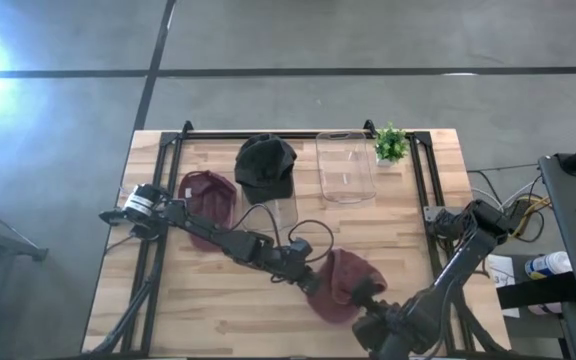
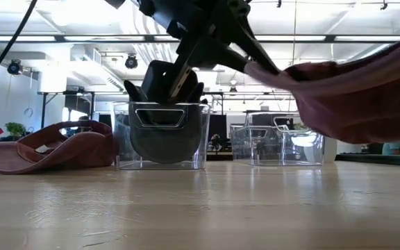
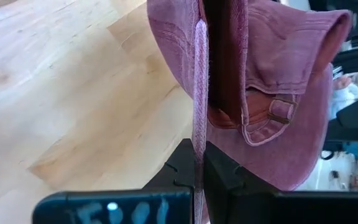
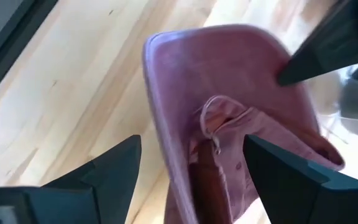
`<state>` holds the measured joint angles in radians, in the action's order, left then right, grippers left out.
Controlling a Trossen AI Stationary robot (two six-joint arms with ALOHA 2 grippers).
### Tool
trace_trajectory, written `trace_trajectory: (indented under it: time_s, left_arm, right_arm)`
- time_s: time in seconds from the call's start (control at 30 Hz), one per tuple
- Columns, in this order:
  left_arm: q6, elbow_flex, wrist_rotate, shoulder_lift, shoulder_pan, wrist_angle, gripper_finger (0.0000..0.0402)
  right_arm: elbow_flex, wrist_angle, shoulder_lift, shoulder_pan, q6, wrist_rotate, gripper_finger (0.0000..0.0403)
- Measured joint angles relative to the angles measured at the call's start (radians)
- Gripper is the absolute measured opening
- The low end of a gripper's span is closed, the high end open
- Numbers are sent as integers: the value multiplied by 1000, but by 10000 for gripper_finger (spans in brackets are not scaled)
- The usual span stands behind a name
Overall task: Pick & Place hat
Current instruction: Put the bottom red cap into the right transparent bin
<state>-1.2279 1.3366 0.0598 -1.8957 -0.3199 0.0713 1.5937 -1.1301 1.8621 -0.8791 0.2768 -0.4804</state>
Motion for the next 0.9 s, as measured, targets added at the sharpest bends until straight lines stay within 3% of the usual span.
trace_trajectory:
  time_s: [0.5, 0.9]
  left_arm:
    - [-48, 0, 8, 0, -10, -19, 10]
    - [-42, 0, 26, 2, -10, -19, 10]
  right_arm:
    - [-6, -15, 0, 1, 20, -20, 265]
    - [19, -147, -1, -55, 240, -45, 258]
